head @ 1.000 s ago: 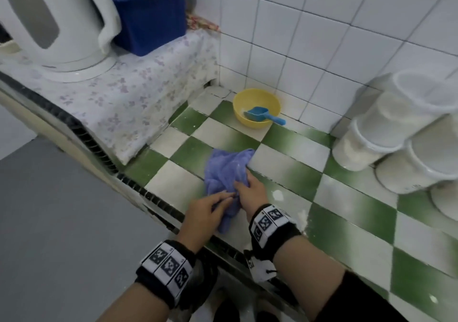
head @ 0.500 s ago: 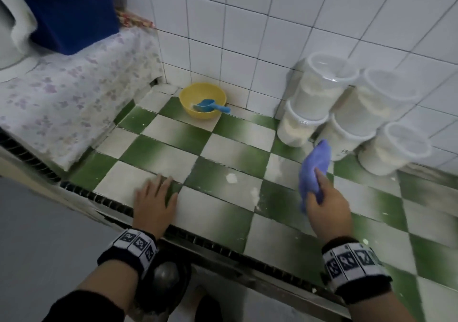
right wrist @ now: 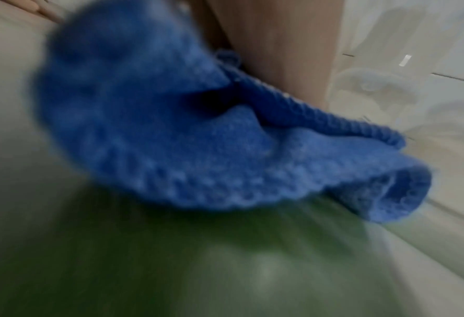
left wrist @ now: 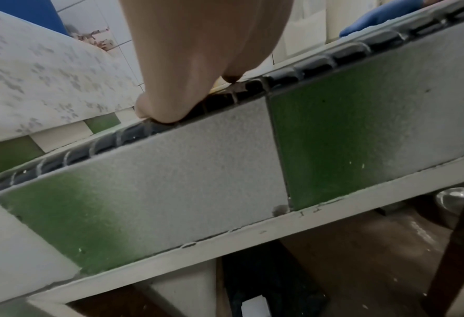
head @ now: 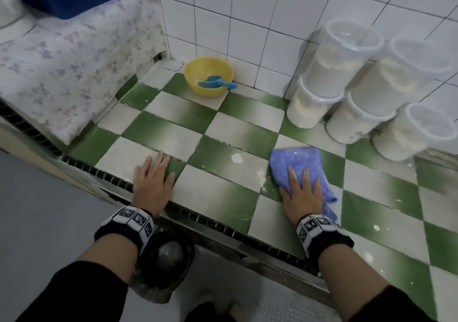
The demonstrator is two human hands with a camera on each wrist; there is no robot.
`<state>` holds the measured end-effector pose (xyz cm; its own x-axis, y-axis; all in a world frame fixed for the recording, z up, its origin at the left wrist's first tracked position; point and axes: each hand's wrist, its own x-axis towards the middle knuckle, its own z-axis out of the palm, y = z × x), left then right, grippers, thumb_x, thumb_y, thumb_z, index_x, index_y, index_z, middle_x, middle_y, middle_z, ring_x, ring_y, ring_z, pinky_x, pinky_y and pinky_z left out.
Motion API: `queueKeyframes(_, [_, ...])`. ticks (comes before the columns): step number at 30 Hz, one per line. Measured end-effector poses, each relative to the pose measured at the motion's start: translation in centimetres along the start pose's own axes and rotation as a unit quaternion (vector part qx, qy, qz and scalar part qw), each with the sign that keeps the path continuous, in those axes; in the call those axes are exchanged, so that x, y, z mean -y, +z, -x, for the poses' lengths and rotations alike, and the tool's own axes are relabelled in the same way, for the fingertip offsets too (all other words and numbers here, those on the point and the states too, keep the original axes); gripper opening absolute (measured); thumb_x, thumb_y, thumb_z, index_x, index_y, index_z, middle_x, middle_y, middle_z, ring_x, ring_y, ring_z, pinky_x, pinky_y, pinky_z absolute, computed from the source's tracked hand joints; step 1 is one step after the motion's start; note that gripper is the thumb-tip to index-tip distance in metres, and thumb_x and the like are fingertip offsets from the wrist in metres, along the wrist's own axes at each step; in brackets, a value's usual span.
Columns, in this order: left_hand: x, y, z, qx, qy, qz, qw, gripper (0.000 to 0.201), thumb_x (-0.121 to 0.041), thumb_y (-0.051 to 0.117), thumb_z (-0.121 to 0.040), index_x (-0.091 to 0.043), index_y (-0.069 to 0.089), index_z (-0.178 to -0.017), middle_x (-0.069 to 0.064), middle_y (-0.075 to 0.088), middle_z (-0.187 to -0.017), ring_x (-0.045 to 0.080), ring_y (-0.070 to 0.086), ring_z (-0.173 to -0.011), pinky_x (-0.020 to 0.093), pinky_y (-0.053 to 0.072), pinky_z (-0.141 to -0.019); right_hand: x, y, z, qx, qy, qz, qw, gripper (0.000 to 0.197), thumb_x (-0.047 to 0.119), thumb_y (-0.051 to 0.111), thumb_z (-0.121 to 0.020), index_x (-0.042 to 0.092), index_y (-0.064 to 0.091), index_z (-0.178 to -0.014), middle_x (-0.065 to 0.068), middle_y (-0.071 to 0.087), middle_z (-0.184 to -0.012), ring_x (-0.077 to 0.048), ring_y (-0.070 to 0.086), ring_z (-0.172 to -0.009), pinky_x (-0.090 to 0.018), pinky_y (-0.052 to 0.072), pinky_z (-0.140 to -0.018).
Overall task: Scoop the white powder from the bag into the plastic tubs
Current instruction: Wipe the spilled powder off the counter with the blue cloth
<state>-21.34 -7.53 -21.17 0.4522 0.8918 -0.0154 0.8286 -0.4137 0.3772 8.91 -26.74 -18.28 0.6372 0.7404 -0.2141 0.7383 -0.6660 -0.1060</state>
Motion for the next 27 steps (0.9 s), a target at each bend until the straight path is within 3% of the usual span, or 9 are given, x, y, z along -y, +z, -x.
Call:
queueKeyframes(3, [0.0, -0.1, 0.0, -0.007, -0.003, 0.037, 0.999, 0.054, -0.041, 0.026, -0.102, -0.018, 0.036, -0.15, -0.003, 0.025, -0.161, 0.027, 0.017, -0.149, 0.048, 0.009, -0.121, 4.1, 0.4, -0.3, 0.014, -0.042, 0.008, 0.999, 0.077, 0.06, 0.006, -0.081, 0.027, 0.025, -0.148, -0.02, 0.021, -0.154, -0.042, 0.026, -0.138, -0.049, 0.017, -0.115])
queueKeyframes(9, [1.8, -1.4, -0.9, -0.045, 0.015, 0.111, 0.993, 0.039, -0.016, 0.042, -0.103, -0.009, 0.05, -0.14, 0.006, 0.046, -0.149, 0.026, 0.04, -0.138, 0.042, 0.028, -0.116, 12.2, 1.5, 2.4, 0.033, -0.11, -0.027, 0.993, 0.057, 0.047, 0.034, -0.098, 0.039, 0.009, -0.149, -0.004, -0.003, -0.16, -0.036, 0.001, -0.145, -0.046, 0.01, -0.117])
queueKeyframes(11, [2.5, -1.8, -1.2, -0.049, 0.026, 0.112, 0.992, 0.038, -0.013, 0.044, -0.102, -0.007, 0.052, -0.138, 0.008, 0.049, -0.147, 0.026, 0.044, -0.134, 0.041, 0.03, -0.115, 14.7, 1.7, 4.3, 0.032, -0.139, -0.041, 0.989, 0.058, 0.043, 0.047, -0.095, 0.038, 0.022, -0.147, -0.005, 0.01, -0.159, -0.04, 0.012, -0.143, -0.051, 0.02, -0.114])
queueKeyframes(13, [3.3, -2.2, -1.6, -0.054, 0.035, 0.116, 0.991, 0.037, -0.011, 0.044, -0.101, -0.004, 0.054, -0.136, 0.01, 0.051, -0.144, 0.028, 0.047, -0.132, 0.04, 0.031, -0.114, 17.0, 1.9, 6.2, 0.007, -0.163, -0.052, 0.985, 0.063, 0.038, 0.07, -0.079, 0.035, 0.045, -0.138, -0.008, 0.037, -0.15, -0.044, 0.04, -0.13, -0.054, 0.041, -0.1])
queueKeyframes(15, [4.0, -2.7, -2.0, -0.052, 0.033, 0.134, 0.989, 0.036, -0.009, 0.045, -0.101, -0.003, 0.055, -0.135, 0.012, 0.054, -0.141, 0.028, 0.049, -0.13, 0.038, 0.032, -0.113, 18.8, 2.2, 8.0, 0.007, -0.172, -0.064, 0.983, 0.069, 0.028, 0.078, -0.069, 0.037, 0.051, -0.132, -0.006, 0.044, -0.145, -0.042, 0.048, -0.125, -0.051, 0.046, -0.093])
queueKeyframes(18, [4.9, -3.4, -2.6, -0.041, 0.032, 0.164, 0.985, 0.036, -0.007, 0.043, -0.102, -0.003, 0.055, -0.135, 0.013, 0.057, -0.137, 0.029, 0.051, -0.127, 0.038, 0.035, -0.112, 21.1, 2.8, 10.2, 0.038, -0.203, -0.108, 0.972, 0.072, 0.009, 0.062, -0.079, 0.04, 0.039, -0.139, -0.001, 0.025, -0.155, -0.039, 0.027, -0.139, -0.051, 0.036, -0.103])
queueKeyframes(21, [5.3, -4.4, -3.0, -0.02, 0.032, 0.195, 0.98, 0.035, -0.007, 0.04, -0.103, -0.003, 0.055, -0.135, 0.013, 0.058, -0.136, 0.028, 0.051, -0.127, 0.035, 0.035, -0.111, 22.0, 3.2, 11.5, 0.055, -0.231, -0.137, 0.962, 0.061, 0.012, 0.054, -0.072, 0.038, 0.054, -0.127, -0.003, 0.047, -0.143, -0.042, 0.05, -0.12, -0.05, 0.048, -0.089])
queueKeyframes(24, [5.6, -5.4, -3.3, 0.011, 0.024, 0.227, 0.974, 0.035, -0.007, 0.039, -0.103, -0.003, 0.056, -0.134, 0.01, 0.059, -0.135, 0.024, 0.052, -0.126, 0.022, 0.033, -0.104, 22.7, 3.4, 11.9, 0.053, -0.277, -0.231, 0.931, 0.059, 0.013, 0.034, -0.078, 0.031, 0.056, -0.13, -0.004, 0.05, -0.14, -0.037, 0.049, -0.118, -0.049, 0.04, -0.101])
queueKeyframes(27, [5.8, -6.0, -3.5, 0.029, 0.01, 0.264, 0.964, 0.034, -0.01, 0.038, -0.104, -0.005, 0.057, -0.132, 0.007, 0.061, -0.132, 0.019, 0.054, -0.123, 0.017, 0.032, -0.1, 22.5, 1.6, 11.0, -0.009, -0.25, -0.344, 0.905, 0.06, 0.012, 0.031, -0.076, 0.019, 0.058, -0.129, -0.008, 0.056, -0.133, -0.03, 0.053, -0.119, -0.045, 0.04, -0.104])
